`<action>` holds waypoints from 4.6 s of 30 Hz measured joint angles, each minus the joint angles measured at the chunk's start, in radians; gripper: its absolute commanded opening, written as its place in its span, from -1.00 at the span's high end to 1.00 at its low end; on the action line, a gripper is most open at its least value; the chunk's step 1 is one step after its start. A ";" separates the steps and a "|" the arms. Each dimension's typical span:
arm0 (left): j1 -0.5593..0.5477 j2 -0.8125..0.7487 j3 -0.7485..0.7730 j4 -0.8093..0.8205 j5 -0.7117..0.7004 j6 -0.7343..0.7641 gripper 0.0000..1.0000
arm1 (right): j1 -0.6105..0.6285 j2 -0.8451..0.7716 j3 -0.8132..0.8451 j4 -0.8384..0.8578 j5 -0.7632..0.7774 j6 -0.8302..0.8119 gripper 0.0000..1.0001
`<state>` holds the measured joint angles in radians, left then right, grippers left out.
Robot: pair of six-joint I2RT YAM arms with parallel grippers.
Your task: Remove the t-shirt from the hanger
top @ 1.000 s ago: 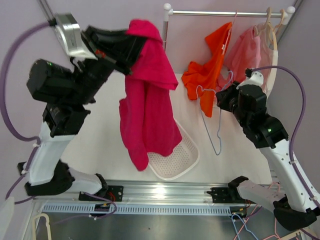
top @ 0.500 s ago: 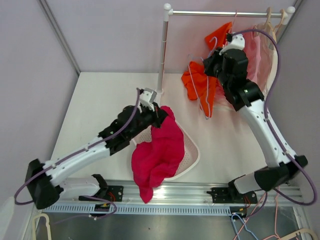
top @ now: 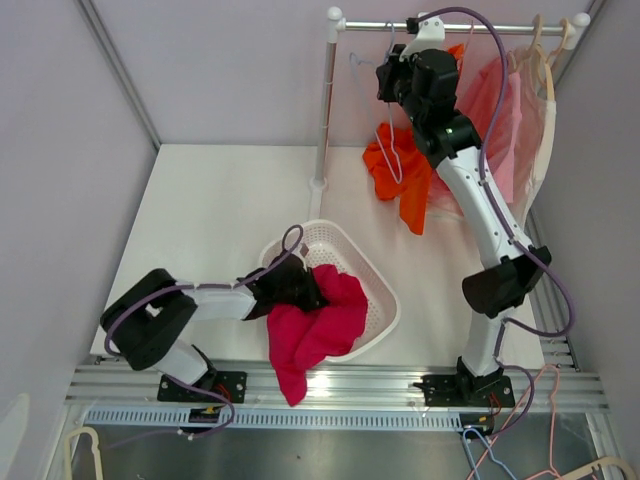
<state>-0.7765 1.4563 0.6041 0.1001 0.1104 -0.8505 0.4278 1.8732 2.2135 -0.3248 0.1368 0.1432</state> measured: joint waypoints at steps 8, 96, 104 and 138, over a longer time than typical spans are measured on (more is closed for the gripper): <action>0.006 0.133 -0.164 0.515 0.195 -0.204 -0.54 | 0.000 0.176 0.148 0.016 -0.003 -0.038 1.00; -0.132 -0.622 0.133 -0.469 -0.265 0.104 -0.99 | -0.251 0.138 0.240 -0.201 0.235 0.109 -0.65; -0.132 -0.622 0.133 -0.470 -0.266 0.115 -0.99 | -0.282 0.186 0.238 -0.217 0.192 0.140 1.00; -0.669 -0.299 0.211 0.194 -0.488 0.871 -0.99 | -0.135 -0.535 -0.535 -0.351 0.214 0.427 1.00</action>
<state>-1.4456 1.1568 0.8154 0.2939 -0.3771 0.0204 0.2932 1.3380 1.6787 -0.6758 0.3504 0.5701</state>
